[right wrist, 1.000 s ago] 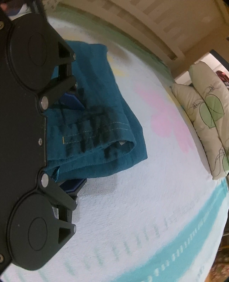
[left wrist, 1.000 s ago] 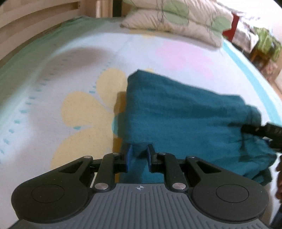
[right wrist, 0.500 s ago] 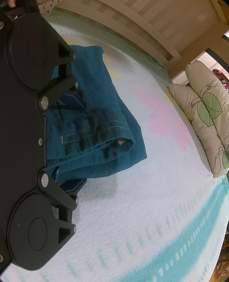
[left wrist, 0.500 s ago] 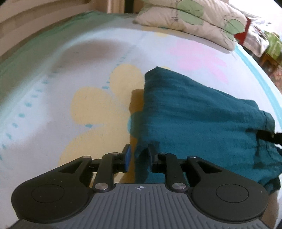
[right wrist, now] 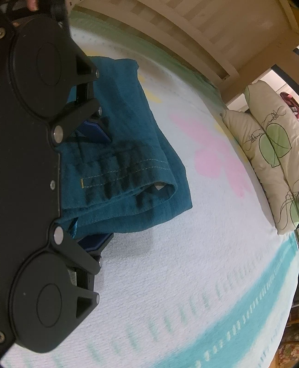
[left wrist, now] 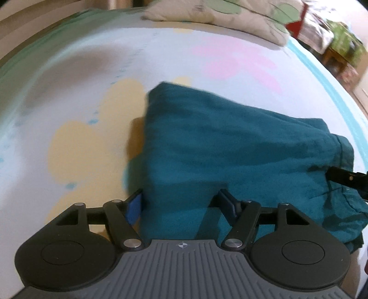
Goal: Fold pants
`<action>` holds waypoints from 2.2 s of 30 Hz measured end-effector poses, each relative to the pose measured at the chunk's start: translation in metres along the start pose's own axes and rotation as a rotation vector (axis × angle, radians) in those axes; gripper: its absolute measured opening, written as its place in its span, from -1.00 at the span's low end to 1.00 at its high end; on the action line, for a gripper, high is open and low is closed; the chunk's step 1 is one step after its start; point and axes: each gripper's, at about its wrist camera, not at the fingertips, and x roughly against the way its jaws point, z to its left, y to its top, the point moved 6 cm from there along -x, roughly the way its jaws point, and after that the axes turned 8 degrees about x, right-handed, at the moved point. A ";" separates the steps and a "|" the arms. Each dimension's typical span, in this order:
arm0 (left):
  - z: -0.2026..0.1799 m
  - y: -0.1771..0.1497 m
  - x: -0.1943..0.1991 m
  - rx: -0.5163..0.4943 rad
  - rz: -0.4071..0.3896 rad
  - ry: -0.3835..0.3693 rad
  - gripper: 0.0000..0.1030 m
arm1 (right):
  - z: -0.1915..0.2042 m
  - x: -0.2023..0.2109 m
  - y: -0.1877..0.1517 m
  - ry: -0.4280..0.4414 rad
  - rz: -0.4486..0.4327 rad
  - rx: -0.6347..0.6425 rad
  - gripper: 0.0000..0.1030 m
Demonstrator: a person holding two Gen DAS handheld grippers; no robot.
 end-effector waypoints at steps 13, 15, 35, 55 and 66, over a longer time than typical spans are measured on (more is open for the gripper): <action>-0.002 0.000 -0.003 0.057 -0.018 0.005 0.11 | 0.008 -0.001 0.000 -0.014 0.014 0.067 0.15; -0.003 0.002 0.000 0.064 -0.029 0.030 -0.31 | 0.011 0.000 0.000 -0.005 0.017 0.079 -0.07; 0.094 0.053 0.060 -0.037 -0.192 0.232 -0.79 | 0.171 -0.036 0.051 0.157 0.010 0.363 -0.40; 0.078 -0.005 0.071 0.089 -0.165 0.201 -0.78 | 0.203 -0.004 -0.007 0.093 0.003 0.507 0.00; 0.069 -0.033 0.056 0.099 -0.106 0.240 -0.78 | 0.180 -0.007 -0.037 0.046 0.084 0.447 -0.18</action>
